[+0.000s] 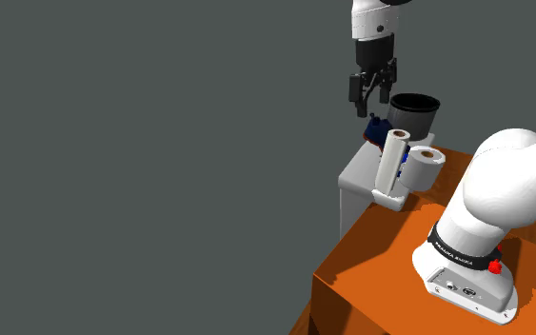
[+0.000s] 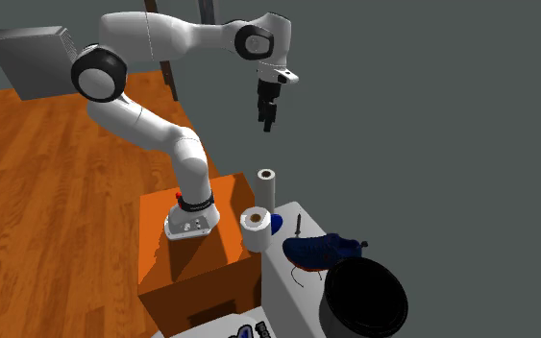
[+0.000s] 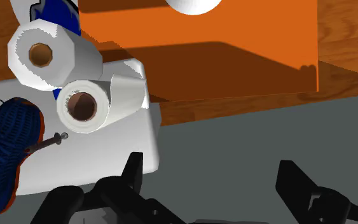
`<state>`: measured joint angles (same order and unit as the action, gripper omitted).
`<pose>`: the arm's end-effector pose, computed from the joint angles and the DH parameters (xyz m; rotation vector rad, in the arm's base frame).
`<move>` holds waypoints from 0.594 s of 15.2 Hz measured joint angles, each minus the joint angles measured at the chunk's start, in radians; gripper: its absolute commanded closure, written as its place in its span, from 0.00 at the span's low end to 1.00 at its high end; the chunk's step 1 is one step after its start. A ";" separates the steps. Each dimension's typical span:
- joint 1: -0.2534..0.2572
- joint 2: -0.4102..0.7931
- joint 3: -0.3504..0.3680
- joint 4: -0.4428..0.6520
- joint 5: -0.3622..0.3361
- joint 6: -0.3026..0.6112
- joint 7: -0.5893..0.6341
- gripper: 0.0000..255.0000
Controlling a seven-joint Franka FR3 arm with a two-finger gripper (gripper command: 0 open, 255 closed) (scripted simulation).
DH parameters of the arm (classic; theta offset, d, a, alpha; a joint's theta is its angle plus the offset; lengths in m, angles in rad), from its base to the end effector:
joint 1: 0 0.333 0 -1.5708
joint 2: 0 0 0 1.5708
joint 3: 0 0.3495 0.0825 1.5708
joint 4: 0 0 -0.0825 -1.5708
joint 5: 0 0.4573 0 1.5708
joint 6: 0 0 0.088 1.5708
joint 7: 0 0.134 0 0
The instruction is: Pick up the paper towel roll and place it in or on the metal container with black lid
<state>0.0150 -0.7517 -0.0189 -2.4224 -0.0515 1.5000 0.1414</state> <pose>0.3489 -0.0094 0.5342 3.0727 -0.2129 -0.2587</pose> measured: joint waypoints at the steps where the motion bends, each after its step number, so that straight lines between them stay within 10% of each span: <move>1: 0.000 0.000 0.000 0.000 0.000 0.000 0.000 0.00; 9: -0.081 -0.218 -0.117 -0.264 -0.119 0.160 -0.087 0.00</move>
<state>-0.0658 -0.9697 -0.1357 -2.6862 -0.1703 1.6602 0.0540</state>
